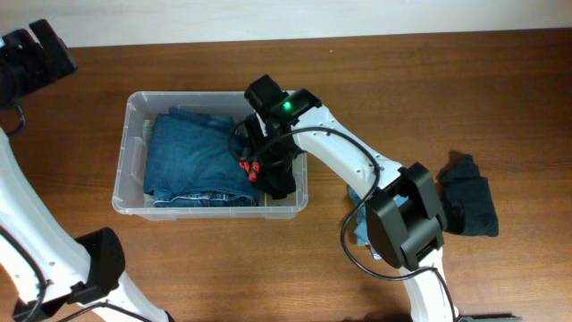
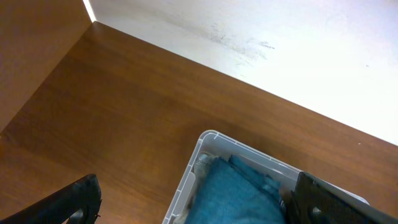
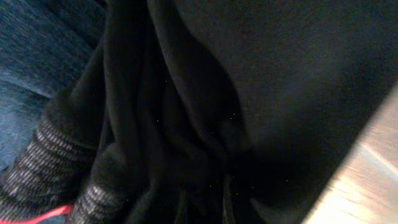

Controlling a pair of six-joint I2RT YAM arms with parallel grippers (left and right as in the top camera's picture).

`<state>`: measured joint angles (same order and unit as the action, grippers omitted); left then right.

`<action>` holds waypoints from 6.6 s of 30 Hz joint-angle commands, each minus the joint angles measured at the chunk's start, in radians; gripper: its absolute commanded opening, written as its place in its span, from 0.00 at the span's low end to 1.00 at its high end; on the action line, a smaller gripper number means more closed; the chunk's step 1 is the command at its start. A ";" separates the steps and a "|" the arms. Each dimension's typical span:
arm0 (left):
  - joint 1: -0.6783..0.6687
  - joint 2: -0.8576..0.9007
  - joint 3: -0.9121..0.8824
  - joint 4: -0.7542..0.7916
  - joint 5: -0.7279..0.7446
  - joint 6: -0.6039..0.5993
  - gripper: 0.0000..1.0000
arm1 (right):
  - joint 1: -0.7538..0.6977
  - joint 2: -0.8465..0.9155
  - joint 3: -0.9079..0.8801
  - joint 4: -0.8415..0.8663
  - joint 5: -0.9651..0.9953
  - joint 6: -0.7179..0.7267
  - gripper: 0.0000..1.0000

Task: Pack container
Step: 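Release the black garment and withdraw the right gripper, then move the right gripper toward the dark socks on the right, then grasp the dark socks with the right gripper and lift, then carry the dark socks into the container's right side and release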

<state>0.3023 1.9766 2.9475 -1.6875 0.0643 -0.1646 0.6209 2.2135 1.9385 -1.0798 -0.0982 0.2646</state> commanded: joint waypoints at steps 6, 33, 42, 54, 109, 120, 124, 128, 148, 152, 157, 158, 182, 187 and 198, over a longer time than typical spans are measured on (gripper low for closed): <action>0.003 0.003 0.005 0.000 0.000 0.005 0.99 | 0.026 -0.034 0.165 0.012 0.061 0.009 0.13; 0.003 0.003 0.005 0.000 0.000 0.005 1.00 | -0.037 0.038 0.873 -0.438 0.124 0.006 0.96; 0.003 0.003 0.005 0.000 0.000 0.005 0.99 | -0.653 0.000 1.088 -0.619 -0.235 0.063 0.99; 0.003 0.003 0.005 0.000 0.000 0.005 0.99 | -1.106 -0.252 1.016 -0.619 -0.227 -0.052 0.98; 0.003 0.003 0.005 0.000 0.000 0.005 0.99 | -1.336 -1.017 -0.541 0.006 -0.053 0.032 0.98; 0.003 0.003 0.005 0.000 0.000 0.005 0.99 | -1.413 -0.470 -0.600 -0.007 -0.276 -0.139 0.98; -0.008 0.003 0.005 0.000 0.000 0.005 0.99 | -1.413 -0.331 -0.601 -0.037 -0.277 -0.183 0.99; -0.006 0.003 0.005 0.000 0.000 0.005 0.99 | -1.413 -0.269 -0.617 -0.034 -0.277 -0.190 0.96; -0.008 0.004 0.005 0.000 0.000 0.005 0.99 | -1.412 -0.292 -0.872 0.265 -0.481 -0.209 0.14; -0.009 0.004 0.005 0.000 0.000 0.005 0.99 | -1.412 -0.395 -0.848 0.245 -0.592 -0.209 0.08; -0.009 0.004 0.005 0.000 0.000 0.005 0.99 | -1.360 -0.603 -0.718 0.146 -0.798 -0.205 0.04; -0.009 0.004 0.005 0.000 0.000 0.005 0.99 | -1.319 -0.655 -0.684 0.143 -0.866 -0.205 0.04; -0.009 0.004 0.005 0.000 0.000 0.005 0.99 | -0.184 -0.409 -0.580 0.757 -0.419 0.294 0.04; -0.009 0.004 0.005 0.000 0.000 0.005 0.99 | -0.181 -0.380 -0.568 0.766 -0.334 0.264 0.50; -0.009 0.004 0.005 0.000 0.000 0.005 0.99 | -0.185 -0.482 -0.266 0.319 0.055 0.105 0.53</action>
<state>0.2974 1.9766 2.9475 -1.6875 0.0643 -0.1646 0.4412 1.7878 1.6035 -0.7376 -0.2138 0.4194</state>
